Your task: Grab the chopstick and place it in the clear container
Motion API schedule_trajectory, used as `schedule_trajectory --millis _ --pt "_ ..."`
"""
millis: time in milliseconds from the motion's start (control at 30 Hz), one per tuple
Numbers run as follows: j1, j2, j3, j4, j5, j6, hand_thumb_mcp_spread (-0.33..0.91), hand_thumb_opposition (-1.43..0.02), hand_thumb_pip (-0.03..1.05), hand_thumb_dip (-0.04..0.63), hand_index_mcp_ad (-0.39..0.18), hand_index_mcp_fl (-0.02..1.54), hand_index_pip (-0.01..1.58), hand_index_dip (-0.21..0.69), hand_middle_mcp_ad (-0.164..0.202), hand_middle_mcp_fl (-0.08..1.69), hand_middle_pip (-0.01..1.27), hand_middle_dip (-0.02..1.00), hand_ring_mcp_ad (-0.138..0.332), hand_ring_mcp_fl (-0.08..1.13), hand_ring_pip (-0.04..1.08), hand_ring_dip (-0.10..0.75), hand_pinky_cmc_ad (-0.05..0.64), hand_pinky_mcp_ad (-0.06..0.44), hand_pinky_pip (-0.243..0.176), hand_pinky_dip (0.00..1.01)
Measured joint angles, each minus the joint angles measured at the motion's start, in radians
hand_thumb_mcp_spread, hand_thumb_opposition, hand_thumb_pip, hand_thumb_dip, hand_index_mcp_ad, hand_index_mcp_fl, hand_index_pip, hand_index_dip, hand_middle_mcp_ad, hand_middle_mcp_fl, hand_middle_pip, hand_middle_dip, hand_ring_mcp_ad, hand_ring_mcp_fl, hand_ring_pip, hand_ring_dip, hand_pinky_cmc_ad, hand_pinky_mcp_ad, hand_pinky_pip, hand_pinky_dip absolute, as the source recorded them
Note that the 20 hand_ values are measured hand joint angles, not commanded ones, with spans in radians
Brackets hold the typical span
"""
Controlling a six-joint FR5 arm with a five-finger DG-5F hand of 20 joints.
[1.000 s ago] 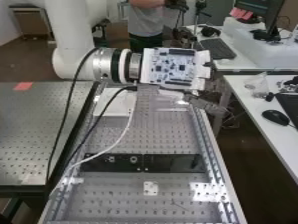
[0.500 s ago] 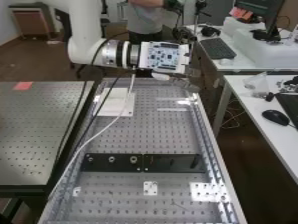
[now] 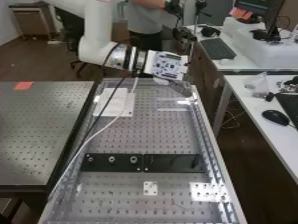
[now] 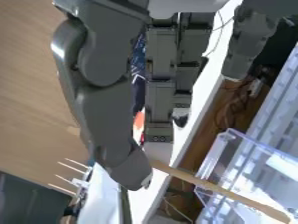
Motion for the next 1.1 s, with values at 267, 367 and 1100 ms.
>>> schedule_trajectory --millis 267,367,1100 --pt "0.001 -0.062 0.073 -0.102 -0.045 -0.026 0.77 -1.09 0.38 0.344 -0.220 1.06 0.64 0.463 0.026 1.28 0.25 0.72 -0.009 0.56 0.10 0.511 0.360 0.325 0.035 0.17" --pt "-0.003 -0.082 0.095 -0.140 -0.062 -0.044 0.77 -1.09 0.38 0.344 -0.220 1.07 0.63 0.463 0.026 1.28 0.25 0.72 -0.009 0.56 0.10 0.511 0.360 0.325 0.035 0.17" --pt "-0.009 -0.097 0.115 -0.175 -0.069 -0.086 0.75 -1.10 0.38 0.344 -0.215 1.09 0.61 0.466 0.028 1.28 0.25 0.71 -0.009 0.58 0.10 0.515 0.361 0.326 0.035 0.17"
